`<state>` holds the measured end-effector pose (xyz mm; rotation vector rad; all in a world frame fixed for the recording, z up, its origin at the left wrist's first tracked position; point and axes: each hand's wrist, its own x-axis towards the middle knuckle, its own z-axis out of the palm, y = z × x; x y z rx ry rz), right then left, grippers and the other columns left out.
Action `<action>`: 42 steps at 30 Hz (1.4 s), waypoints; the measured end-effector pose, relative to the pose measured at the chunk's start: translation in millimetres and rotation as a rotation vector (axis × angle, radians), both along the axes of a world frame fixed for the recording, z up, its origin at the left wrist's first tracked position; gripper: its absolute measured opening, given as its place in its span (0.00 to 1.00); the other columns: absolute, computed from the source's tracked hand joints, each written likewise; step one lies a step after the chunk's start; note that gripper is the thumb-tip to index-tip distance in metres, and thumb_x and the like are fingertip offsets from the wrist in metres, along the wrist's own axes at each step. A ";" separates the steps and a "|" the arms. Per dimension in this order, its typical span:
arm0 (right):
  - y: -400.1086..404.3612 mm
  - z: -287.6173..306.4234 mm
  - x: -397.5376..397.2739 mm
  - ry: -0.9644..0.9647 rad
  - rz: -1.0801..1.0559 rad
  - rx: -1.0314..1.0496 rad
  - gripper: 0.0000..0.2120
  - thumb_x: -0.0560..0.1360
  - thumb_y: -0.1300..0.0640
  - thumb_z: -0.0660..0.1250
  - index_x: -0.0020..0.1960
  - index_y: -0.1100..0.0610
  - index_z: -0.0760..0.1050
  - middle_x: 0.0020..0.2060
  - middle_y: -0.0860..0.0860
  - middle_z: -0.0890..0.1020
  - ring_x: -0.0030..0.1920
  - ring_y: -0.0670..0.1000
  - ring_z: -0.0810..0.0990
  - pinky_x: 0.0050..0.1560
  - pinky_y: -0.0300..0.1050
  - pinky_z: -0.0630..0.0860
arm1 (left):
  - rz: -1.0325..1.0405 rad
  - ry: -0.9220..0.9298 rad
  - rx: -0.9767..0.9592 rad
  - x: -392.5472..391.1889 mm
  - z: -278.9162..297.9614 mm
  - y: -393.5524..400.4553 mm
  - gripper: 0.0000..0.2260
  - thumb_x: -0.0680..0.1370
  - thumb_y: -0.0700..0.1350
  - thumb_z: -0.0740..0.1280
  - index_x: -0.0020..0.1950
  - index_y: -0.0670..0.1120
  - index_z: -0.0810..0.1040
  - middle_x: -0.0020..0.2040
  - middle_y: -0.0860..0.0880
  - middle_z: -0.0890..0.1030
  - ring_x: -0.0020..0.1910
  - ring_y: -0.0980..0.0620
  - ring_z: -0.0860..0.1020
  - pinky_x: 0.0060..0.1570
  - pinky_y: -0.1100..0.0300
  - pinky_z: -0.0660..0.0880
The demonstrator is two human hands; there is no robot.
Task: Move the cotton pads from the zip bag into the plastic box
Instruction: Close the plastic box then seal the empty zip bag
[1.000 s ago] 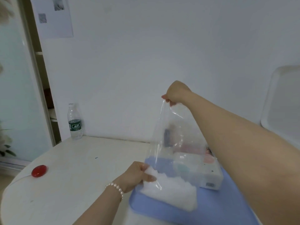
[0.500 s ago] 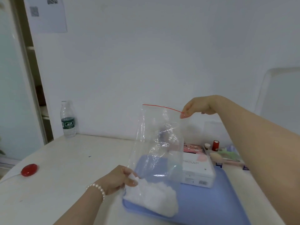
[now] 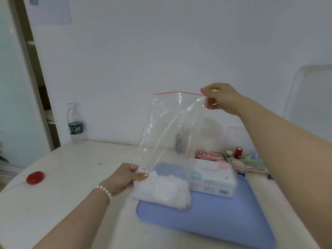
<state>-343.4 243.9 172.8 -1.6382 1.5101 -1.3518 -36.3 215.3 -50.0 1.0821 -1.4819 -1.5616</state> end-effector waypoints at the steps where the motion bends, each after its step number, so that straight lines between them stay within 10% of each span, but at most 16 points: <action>1: 0.6 -4.5 1.5 -0.143 0.036 0.042 0.16 0.72 0.47 0.69 0.54 0.57 0.73 0.41 0.57 0.80 0.40 0.52 0.81 0.45 0.47 0.79 | 0.029 0.031 -0.001 0.7 0.3 -0.6 0.02 0.69 0.33 0.71 0.39 0.37 0.80 0.36 0.43 0.83 0.33 0.51 0.81 0.35 0.60 0.78; 4: 0.4 -37.0 12.9 -0.319 0.153 0.279 0.21 0.72 0.47 0.67 0.60 0.55 0.67 0.55 0.58 0.76 0.54 0.57 0.79 0.55 0.53 0.76 | 0.109 0.118 0.007 4.8 0.9 -1.7 0.02 0.70 0.32 0.71 0.42 0.36 0.80 0.39 0.41 0.83 0.35 0.49 0.81 0.35 0.61 0.78; 9: -1.8 -127.6 51.4 -0.230 0.419 0.592 0.20 0.69 0.63 0.72 0.59 0.57 0.73 0.48 0.53 0.80 0.46 0.51 0.80 0.55 0.51 0.78 | 0.172 0.241 0.010 4.0 10.6 -6.3 0.04 0.72 0.32 0.69 0.45 0.35 0.80 0.39 0.42 0.84 0.36 0.48 0.82 0.37 0.59 0.80; 12: -5.0 -147.4 67.6 -0.268 0.272 0.543 0.14 0.69 0.67 0.72 0.54 0.61 0.78 0.40 0.52 0.83 0.35 0.46 0.81 0.35 0.38 0.79 | 0.210 0.236 0.000 7.0 13.6 -9.1 0.04 0.72 0.32 0.69 0.45 0.36 0.80 0.38 0.43 0.84 0.35 0.50 0.82 0.37 0.59 0.80; 21: -21.0 -154.1 63.1 -0.062 0.023 0.395 0.07 0.69 0.58 0.74 0.45 0.57 0.80 0.41 0.48 0.80 0.46 0.48 0.76 0.44 0.40 0.71 | 0.291 -0.060 -0.045 10.8 22.3 -22.2 0.08 0.73 0.44 0.72 0.51 0.46 0.82 0.46 0.50 0.81 0.44 0.53 0.75 0.42 0.63 0.68; 27: -30.2 -137.1 51.3 -0.274 -0.025 0.418 0.04 0.70 0.65 0.71 0.44 0.61 0.79 0.36 0.55 0.76 0.29 0.49 0.70 0.30 0.40 0.71 | 0.231 -0.027 0.002 6.7 61.2 -39.9 0.07 0.72 0.40 0.72 0.50 0.41 0.82 0.49 0.45 0.83 0.25 0.55 0.74 0.24 0.66 0.69; 29: -36.8 -124.1 49.7 -0.428 -0.021 0.374 0.04 0.72 0.68 0.68 0.47 0.63 0.77 0.38 0.58 0.77 0.30 0.52 0.76 0.27 0.39 0.75 | 0.197 0.113 0.019 1.5 75.7 -46.5 0.05 0.74 0.37 0.69 0.49 0.40 0.80 0.48 0.46 0.83 0.32 0.50 0.83 0.30 0.64 0.78; 34: -49.9 -97.3 48.6 -0.515 0.017 0.184 0.03 0.75 0.70 0.63 0.46 0.63 0.74 0.41 0.59 0.79 0.45 0.57 0.80 0.54 0.48 0.76 | 0.224 0.220 -0.132 -6.0 107.5 -64.2 0.05 0.74 0.34 0.68 0.47 0.41 0.79 0.47 0.48 0.82 0.45 0.48 0.82 0.49 0.57 0.78; 42: -31.8 -156.2 49.1 -0.309 0.065 0.355 0.12 0.68 0.63 0.72 0.51 0.55 0.79 0.43 0.54 0.82 0.37 0.52 0.81 0.33 0.41 0.78 | 0.107 -0.159 -0.092 -3.1 32.0 -36.6 0.13 0.73 0.37 0.70 0.56 0.47 0.79 0.48 0.49 0.81 0.46 0.51 0.79 0.45 0.55 0.77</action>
